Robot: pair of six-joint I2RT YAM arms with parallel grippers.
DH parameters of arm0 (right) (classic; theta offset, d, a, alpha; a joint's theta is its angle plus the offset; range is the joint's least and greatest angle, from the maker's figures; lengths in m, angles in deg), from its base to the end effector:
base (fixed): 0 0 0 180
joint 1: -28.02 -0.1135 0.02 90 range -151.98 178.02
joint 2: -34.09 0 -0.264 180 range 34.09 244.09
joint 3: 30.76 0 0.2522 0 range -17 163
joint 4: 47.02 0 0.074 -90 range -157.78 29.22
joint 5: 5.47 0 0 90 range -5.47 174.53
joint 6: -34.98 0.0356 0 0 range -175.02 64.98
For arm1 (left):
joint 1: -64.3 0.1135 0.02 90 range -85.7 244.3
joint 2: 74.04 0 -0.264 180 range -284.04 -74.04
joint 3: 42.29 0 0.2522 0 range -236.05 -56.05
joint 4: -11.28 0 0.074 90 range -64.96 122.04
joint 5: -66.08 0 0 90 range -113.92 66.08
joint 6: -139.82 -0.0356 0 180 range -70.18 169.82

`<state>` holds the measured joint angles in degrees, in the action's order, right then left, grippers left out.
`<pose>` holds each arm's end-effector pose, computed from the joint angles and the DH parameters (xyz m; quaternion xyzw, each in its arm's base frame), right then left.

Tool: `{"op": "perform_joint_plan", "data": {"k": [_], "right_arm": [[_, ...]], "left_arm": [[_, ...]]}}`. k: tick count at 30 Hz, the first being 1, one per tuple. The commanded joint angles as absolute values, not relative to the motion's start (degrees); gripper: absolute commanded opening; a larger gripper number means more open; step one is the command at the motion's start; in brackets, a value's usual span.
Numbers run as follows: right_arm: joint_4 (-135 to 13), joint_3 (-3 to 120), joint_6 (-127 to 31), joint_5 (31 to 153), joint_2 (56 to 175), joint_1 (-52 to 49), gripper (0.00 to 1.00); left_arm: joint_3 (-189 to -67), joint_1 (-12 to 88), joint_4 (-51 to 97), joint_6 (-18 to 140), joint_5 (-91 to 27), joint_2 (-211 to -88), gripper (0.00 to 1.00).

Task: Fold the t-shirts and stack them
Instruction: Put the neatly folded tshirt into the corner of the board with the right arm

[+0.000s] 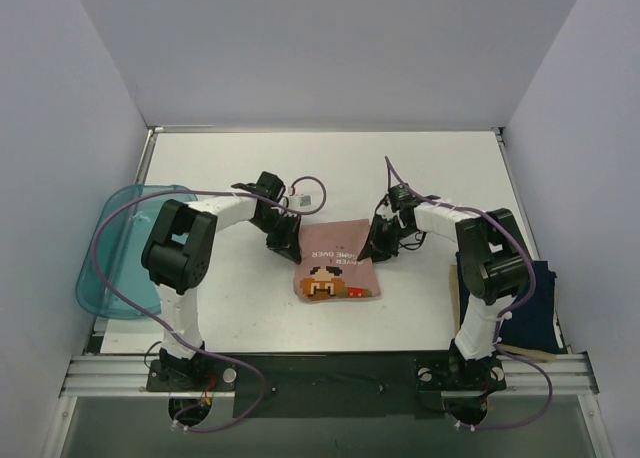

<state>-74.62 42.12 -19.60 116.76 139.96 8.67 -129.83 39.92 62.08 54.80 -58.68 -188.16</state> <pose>0.3285 0.1355 0.1394 0.0601 0.9300 0.3506 0.0930 0.3341 -0.1737 0.1409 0.1922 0.9295 -0.3138 0.0262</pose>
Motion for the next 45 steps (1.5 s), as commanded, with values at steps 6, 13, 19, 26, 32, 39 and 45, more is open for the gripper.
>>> {"op": "perform_joint_plan", "data": {"k": [6,13,19,26,32,39,45], "right_arm": [[-73.6,42.0,-20.0,116.7,142.5,10.3,0.0],[-86.1,45.3,-29.5,108.6,137.3,10.5,0.0],[-101.1,46.4,-39.4,93.5,130.7,10.5,0.0],[-113.8,46.2,-43.9,76.2,119.8,10.6,0.0],[-119.0,46.8,-46.9,66.7,112.1,10.7,0.0],[-124.7,49.6,-54.6,55.9,108.2,10.6,0.0],[-126.8,47.3,-59.3,48.1,103.7,10.9,0.0]], "left_arm": [[-129.9,41.1,64.5,52.2,-50.5,-188.0,0.0],[-138.6,41.4,68.0,42.7,-46.1,-182.1,0.71],[-146.6,42.4,70.3,38.5,-37.4,-180.5,0.86],[-150.4,43.1,68.6,38.7,-36.7,-180.2,0.87],[-151.9,43.1,66.6,38.5,-36.9,-179.5,0.88],[-151.1,43.1,65.2,38.0,-37.2,-178.2,0.89],[-150.7,43.1,64.9,38.7,-38.4,-177.8,0.9]]}}
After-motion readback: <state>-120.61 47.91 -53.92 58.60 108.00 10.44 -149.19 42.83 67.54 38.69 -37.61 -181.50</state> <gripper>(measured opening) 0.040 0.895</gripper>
